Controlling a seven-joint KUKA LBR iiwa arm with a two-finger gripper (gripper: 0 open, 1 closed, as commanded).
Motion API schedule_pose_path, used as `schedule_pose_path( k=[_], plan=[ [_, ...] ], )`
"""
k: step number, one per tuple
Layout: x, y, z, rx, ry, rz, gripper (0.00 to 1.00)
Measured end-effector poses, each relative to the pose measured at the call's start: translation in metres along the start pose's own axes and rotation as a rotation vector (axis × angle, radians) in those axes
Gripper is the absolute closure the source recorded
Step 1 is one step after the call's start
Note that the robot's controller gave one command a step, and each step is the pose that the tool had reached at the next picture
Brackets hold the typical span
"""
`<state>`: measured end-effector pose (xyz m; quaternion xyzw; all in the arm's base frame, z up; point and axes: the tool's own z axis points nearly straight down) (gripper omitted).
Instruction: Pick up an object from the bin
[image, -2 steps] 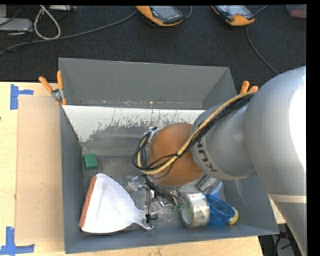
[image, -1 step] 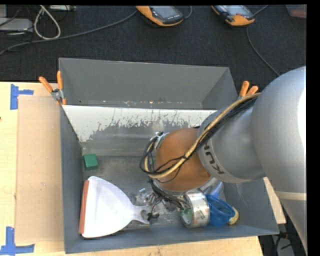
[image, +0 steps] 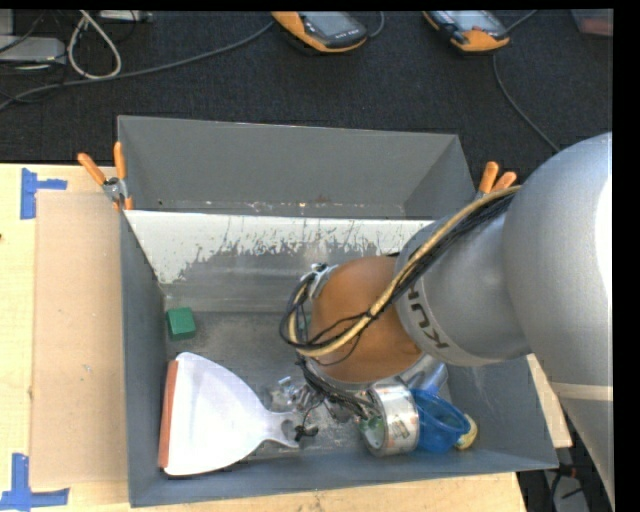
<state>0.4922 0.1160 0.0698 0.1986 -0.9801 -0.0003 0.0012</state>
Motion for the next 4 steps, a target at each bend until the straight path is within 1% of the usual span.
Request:
schedule_pose_path(
  k=[1,2,3,4],
  plan=[
    [0.000,0.000,-0.001,0.000,0.000,0.002,1.00],
    [0.003,0.001,-0.029,-0.002,0.010,0.004,1.00],
    [0.000,0.001,-0.071,0.000,-0.002,0.004,1.00],
    [0.001,0.002,-0.095,-0.001,0.002,0.007,1.00]
  ],
)
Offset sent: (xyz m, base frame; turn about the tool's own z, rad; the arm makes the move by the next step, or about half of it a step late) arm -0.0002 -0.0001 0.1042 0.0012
